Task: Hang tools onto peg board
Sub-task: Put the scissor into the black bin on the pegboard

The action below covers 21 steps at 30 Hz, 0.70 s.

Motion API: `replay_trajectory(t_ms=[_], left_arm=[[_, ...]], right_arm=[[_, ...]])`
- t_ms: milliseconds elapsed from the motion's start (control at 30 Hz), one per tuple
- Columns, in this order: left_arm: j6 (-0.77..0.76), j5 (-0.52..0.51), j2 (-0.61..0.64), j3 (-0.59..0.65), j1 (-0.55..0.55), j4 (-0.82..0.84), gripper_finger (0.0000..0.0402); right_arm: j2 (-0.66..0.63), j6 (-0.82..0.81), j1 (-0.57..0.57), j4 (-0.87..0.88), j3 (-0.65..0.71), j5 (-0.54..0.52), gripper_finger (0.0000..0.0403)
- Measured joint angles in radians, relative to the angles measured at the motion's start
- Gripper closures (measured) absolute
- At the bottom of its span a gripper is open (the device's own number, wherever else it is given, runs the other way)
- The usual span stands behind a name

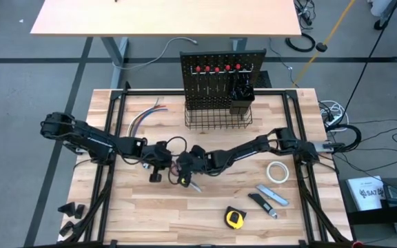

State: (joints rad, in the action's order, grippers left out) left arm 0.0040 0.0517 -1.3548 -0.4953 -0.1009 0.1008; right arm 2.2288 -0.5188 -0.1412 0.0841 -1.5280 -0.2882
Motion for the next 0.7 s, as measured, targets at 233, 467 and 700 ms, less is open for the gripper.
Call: replay_trajectory(t_ms=[233, 467, 700], left_arm=[[0.0, 0.0, 0.0, 0.0, 0.0, -0.019, 0.0402], [0.0, -0.001, 0.0, 0.0, 0.0, -0.021, 0.0402], [-0.001, 0.001, 0.0, 0.0, 0.0, -0.021, 0.0402]], right_arm=[[0.013, 0.006, 0.003, -0.019, 0.0, -0.026, 0.0145], [0.061, 0.009, -0.004, -0.076, -0.003, -0.038, 0.0145], [0.065, 0.064, -0.003, -0.004, -0.005, -0.034, 0.0145]])
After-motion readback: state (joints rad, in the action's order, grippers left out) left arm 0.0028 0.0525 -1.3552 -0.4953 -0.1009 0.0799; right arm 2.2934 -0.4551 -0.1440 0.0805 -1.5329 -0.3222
